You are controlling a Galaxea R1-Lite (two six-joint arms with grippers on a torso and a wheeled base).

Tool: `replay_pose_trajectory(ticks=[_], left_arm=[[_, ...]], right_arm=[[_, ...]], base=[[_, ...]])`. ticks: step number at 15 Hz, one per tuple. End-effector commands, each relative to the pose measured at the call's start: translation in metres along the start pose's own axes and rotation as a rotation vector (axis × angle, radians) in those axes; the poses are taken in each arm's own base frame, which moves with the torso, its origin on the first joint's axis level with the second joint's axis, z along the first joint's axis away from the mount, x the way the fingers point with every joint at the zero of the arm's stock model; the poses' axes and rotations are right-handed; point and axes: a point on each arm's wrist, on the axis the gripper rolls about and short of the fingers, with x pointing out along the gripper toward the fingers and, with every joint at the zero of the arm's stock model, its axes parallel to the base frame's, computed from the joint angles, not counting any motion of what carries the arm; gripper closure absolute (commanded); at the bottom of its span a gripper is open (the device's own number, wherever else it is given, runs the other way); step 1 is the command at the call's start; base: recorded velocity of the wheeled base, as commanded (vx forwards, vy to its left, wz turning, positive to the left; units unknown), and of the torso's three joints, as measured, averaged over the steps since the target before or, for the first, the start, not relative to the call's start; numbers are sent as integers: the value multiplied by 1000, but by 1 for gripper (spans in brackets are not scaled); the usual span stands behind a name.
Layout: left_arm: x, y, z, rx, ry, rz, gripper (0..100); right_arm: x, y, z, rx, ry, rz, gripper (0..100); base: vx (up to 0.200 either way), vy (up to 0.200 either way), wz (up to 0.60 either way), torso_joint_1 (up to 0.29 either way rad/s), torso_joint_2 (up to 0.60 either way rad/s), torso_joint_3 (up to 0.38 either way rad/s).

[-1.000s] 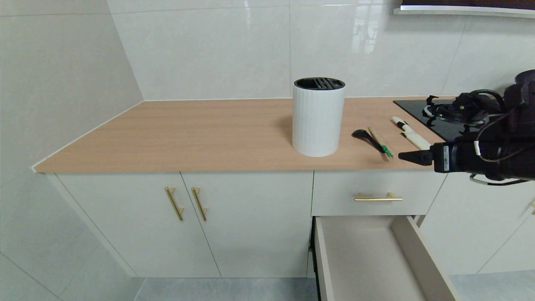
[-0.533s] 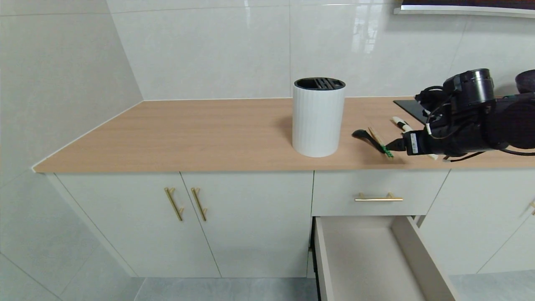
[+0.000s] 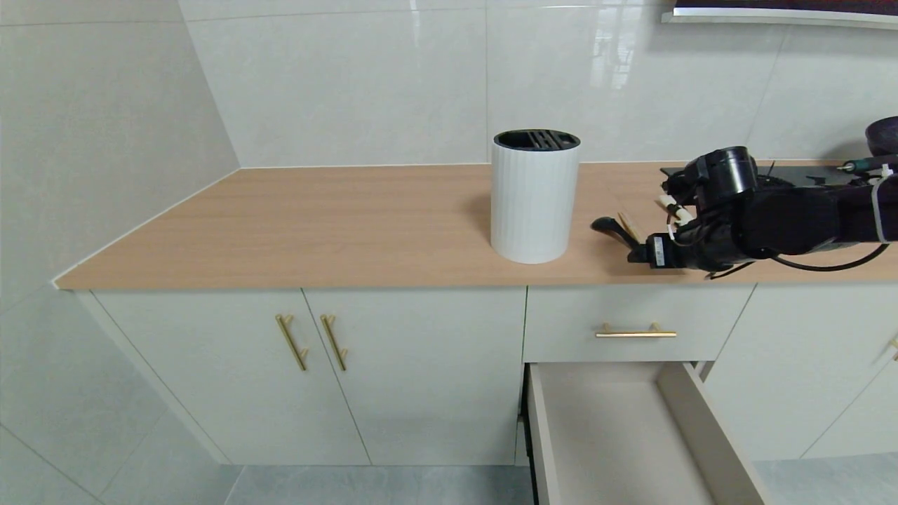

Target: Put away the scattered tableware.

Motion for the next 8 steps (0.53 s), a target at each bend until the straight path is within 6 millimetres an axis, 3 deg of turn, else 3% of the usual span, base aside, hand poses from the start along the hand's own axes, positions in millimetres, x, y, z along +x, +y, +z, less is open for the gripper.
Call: replay_pose_trajectory(ticks=[1,8], left_arm=[[0,0,0,0,0,0,0],[0,0,0,0,0,0,0]], right_arm=[[16,6,-7,-5,29,-1,0],[18,7,-3,20,-30,6,0]], base=[[0,0,0,0,0,0],[0,0,0,0,0,0]])
